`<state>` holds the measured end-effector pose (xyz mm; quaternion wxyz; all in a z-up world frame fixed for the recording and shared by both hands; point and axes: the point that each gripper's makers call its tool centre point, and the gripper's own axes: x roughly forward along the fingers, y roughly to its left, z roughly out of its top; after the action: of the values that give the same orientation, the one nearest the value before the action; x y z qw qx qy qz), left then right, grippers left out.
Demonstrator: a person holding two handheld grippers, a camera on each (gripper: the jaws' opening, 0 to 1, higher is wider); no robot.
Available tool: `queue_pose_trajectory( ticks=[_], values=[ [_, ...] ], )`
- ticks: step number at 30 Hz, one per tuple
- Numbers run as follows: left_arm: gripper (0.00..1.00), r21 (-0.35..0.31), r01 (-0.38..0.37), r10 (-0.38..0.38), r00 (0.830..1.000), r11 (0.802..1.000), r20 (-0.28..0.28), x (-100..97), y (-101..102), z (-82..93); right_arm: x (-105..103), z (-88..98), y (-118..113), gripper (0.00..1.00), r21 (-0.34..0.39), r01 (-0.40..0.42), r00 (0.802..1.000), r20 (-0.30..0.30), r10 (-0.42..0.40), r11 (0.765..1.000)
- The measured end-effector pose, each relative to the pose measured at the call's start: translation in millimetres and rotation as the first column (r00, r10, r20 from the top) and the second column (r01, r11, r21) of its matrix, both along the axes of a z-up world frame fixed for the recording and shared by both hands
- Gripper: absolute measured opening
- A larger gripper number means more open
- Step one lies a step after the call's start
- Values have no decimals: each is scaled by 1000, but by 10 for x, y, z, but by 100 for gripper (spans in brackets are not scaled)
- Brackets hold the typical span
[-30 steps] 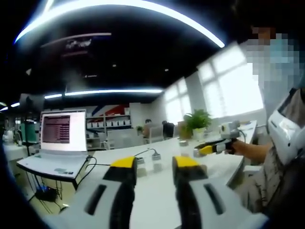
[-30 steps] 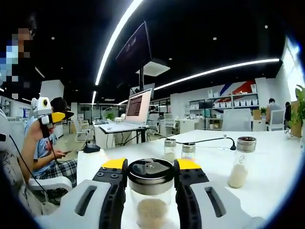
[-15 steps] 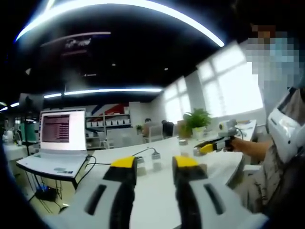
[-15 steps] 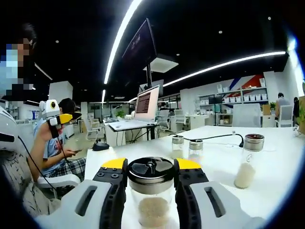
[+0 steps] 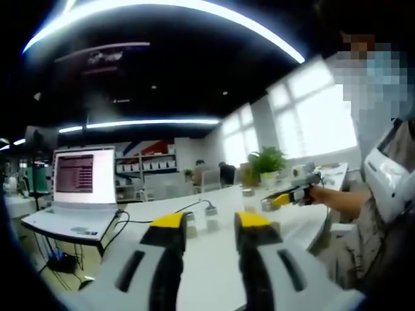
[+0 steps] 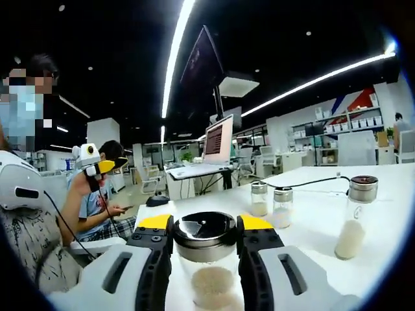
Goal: Rotate the seasoning bottle until the label or dispensing opening points toward the visible target arrow and the bottle remains upright within the marked orientation range
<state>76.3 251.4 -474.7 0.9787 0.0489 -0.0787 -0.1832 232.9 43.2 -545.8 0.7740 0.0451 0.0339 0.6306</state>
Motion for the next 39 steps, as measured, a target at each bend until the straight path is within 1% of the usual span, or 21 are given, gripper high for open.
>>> queue_pose_trajectory(
  ticks=[4, 6, 12, 14, 18, 19, 20, 21, 22, 23, 25, 26, 27, 29, 30, 31, 33, 35, 36, 37, 39],
  values=[
    [31, -1, 13, -13, 1000, 1000, -2, -8, -22, -1, -29, -9, -6, 38, 20, -69, 997, -40, 70, 997],
    [31, 2, 12, -12, 1000, 1000, -4, -10, -23, -7, -23, -15, -15, 38, 30, -93, 995, -44, 94, 995],
    [31, 0, 11, -11, 1000, 1000, -6, -7, -9, -11, -45, -11, -11, 38, 39, -129, 991, -33, 130, 991],
    [31, 2, 14, -14, 1000, 1000, -10, 0, -19, -22, -45, -8, -10, 38, 41, -132, 991, -18, 132, 990],
    [31, 10, 16, -16, 1000, 1000, -19, 21, -46, -53, -48, -5, -18, 39, 54, -128, 991, -18, 129, 990],
    [31, 11, 16, -16, 1000, 1000, -21, 24, -47, -58, -48, -5, -23, 40, 56, -123, 992, -3, 124, 991],
    [31, 11, 16, -15, 1000, 1000, -22, 27, -42, -61, -53, -11, -24, 43, 54, -115, 993, 2, 115, 992],
    [31, 11, 15, -14, 1000, 1000, -23, 30, -38, -63, -38, 1, -25, 48, 60, -92, 996, 7, 91, 994],
    [31, 11, 14, -14, 1000, 1000, -23, 34, -40, -65, -25, 25, -29, 56, 69, -67, 998, 15, 66, 995],
    [31, 11, 18, -17, 1000, 1000, -22, 37, -47, -64, -55, 53, -25, 60, 80, -59, 998, 20, 58, 995],
    [31, 11, 22, -22, 999, 1000, -23, 45, -64, -69, -92, 117, -30, 58, 88, -14, 999, 39, 11, 996],
    [31, 13, 23, -23, 999, 1000, -24, 48, -71, -72, -85, 156, -40, 56, 101, 26, 999, 44, -30, 995],
    [31, 16, 25, -24, 999, 1000, -26, 51, -79, -78, -124, 212, -37, 54, 126, 44, 997, 55, -51, 991],
    [31, 19, 25, -25, 999, 999, -28, 52, -85, -83, -150, 263, -43, 54, 147, 93, 993, 62, -103, 985],
    [31, 19, 25, -25, 999, 999, -28, 52, -89, -84, -109, 268, -65, 54, 149, 151, 986, 51, -160, 977],
    [31, 19, 24, -24, 999, 1000, -28, 50, -90, -83, -68, 241, -87, 54, 129, 204, 976, 51, -212, 971],
    [31, 24, 20, -19, 1000, 1000, -25, 39, -91, -77, -49, 225, -102, 54, 122, 253, 965, 35, -259, 960],
    [32, 23, 20, -20, 1000, 1000, -20, 27, -91, -63, -61, 163, -91, 52, 84, 271, 961, 34, -275, 959],
    [32, 20, 21, -20, 1000, 1000, -17, 22, -89, -53, -63, 117, -88, 49, 50, 279, 958, 58, -282, 959],
    [32, 18, 21, -21, 1000, 1000, -14, 18, -89, -46, -73, 97, -75, 47, 36, 280, 956, 85, -282, 959],
    [32, 15, 20, -20, 1000, 1000, -12, 15, -86, -39, -80, 64, -53, 47, 25, 296, 951, 84, -297, 955]
  ],
)
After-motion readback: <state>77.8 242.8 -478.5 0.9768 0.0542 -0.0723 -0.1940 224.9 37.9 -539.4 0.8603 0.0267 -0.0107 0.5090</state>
